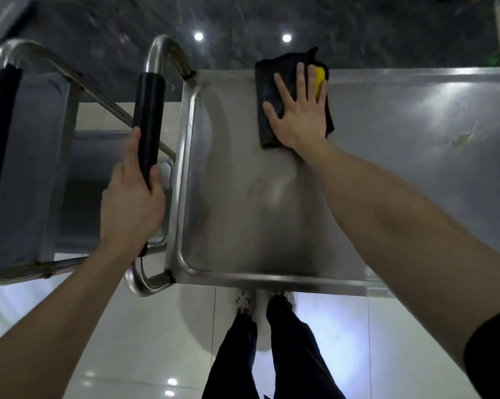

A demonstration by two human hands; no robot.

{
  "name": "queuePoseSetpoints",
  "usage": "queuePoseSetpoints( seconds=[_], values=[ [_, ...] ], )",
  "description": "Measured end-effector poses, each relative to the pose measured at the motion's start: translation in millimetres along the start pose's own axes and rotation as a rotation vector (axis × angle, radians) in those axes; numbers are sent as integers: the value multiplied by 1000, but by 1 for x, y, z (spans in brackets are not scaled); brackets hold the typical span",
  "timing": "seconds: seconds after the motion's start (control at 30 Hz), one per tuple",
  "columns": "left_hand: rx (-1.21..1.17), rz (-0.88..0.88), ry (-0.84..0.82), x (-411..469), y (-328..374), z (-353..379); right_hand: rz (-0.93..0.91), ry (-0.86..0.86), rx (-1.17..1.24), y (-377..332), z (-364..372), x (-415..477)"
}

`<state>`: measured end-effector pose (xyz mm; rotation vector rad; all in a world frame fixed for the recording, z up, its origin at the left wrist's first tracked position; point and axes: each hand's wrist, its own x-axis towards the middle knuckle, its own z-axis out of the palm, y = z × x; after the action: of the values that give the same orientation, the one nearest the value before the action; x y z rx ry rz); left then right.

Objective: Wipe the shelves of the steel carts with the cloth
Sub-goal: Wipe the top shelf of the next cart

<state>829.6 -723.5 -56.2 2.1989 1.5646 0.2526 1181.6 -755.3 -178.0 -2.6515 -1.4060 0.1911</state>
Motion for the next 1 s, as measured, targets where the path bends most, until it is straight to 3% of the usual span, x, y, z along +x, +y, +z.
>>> queuePoseSetpoints(
  seconds=[0.3,0.5,0.57,0.7,0.8,0.87,1.0],
  values=[
    [-45,-18,-27,-2,11,-6,-328,14,61,-91,36,-192],
    [-100,-18,-59,-7,16,-13,-544,94,188,-56,44,-238],
    [-94,-13,-59,-7,17,-13,-461,89,106,-23,37,-225],
    [-79,-11,-51,-6,15,-11,-55,54,4,26,17,-166],
    [-86,-11,-44,-5,13,-10,186,39,27,25,5,-98],
    [-72,-12,-39,-3,12,-8,238,36,46,6,5,-56],
    [-84,7,-27,-3,7,-8,144,33,52,-63,11,8]
  ],
)
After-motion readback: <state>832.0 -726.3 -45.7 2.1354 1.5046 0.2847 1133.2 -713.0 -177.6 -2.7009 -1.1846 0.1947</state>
